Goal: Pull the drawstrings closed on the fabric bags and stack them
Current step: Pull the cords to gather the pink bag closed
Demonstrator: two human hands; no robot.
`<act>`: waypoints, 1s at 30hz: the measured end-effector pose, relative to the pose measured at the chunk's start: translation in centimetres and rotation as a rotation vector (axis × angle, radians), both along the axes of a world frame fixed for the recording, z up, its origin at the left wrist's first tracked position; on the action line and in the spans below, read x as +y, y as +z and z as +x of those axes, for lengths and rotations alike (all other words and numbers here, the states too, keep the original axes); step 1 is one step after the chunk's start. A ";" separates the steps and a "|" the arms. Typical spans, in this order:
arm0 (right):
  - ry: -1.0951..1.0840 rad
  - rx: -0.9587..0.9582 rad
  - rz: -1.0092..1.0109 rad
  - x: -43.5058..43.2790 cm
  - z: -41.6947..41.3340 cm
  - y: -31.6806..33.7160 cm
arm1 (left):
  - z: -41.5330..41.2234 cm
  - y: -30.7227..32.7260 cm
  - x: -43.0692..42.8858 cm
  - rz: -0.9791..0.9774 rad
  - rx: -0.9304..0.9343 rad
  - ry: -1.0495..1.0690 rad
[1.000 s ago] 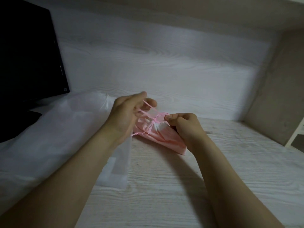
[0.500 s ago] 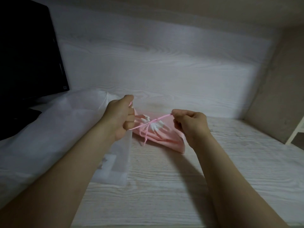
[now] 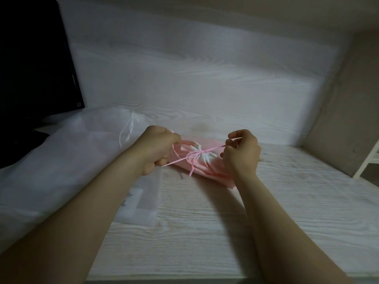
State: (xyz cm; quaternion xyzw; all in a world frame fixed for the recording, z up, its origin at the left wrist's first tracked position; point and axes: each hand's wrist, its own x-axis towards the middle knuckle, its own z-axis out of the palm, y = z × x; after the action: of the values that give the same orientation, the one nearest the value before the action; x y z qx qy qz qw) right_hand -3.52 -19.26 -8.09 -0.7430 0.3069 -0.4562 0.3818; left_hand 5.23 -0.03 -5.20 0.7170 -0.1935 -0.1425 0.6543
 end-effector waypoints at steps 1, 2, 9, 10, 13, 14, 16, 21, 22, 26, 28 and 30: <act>-0.011 0.040 -0.017 0.0 0.0 0.0 | 0.0 -0.2 -0.2 0.014 -0.024 0.007; -0.016 0.076 -0.045 -0.1 0.1 -0.1 | -0.1 -0.5 -0.3 0.040 -0.072 0.020; 0.205 0.168 -0.295 1.1 0.0 0.1 | 0.1 -2.6 -0.3 0.246 -0.971 0.051; 0.251 0.210 -0.343 1.4 -0.2 0.2 | 0.4 -2.9 -0.4 0.264 -1.015 0.014; 0.418 0.353 -0.457 2.2 -1.2 0.5 | 1.1 -3.7 -0.5 0.312 -1.096 -0.044; 0.478 0.416 -0.474 2.5 -1.5 0.8 | 1.1 -3.8 -0.4 0.329 -1.123 -0.039; 0.556 0.531 -0.494 2.7 -1.8 1.0 | 1.2 -4.1 -0.3 0.347 -1.163 -0.014; 0.465 0.607 -0.531 2.9 -2.1 0.4 | 1.1 -4.3 -0.6 0.324 -1.142 0.035; 0.410 0.606 -0.557 3.0 -2.4 0.3 | 0.8 -4.3 -0.7 0.307 -1.125 0.047; 0.102 0.424 -0.683 3.4 -4.5 1.9 | -0.6 -3.3 -0.8 0.383 -1.078 0.100; -0.002 0.237 -0.680 3.9 -5.5 2.9 | -1.4 -2.3 -0.7 0.355 -1.050 0.100; -0.081 0.055 -0.674 4.6 -6.4 4.3 | -2.4 -0.9 -1.0 0.292 -1.030 0.109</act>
State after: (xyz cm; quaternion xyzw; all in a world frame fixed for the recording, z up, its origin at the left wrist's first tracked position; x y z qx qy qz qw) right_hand -9.92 -14.70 -3.82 -0.8266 0.1782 -0.5266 0.0878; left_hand 2.83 -1.01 -6.06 0.7866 -0.4300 0.2363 0.3748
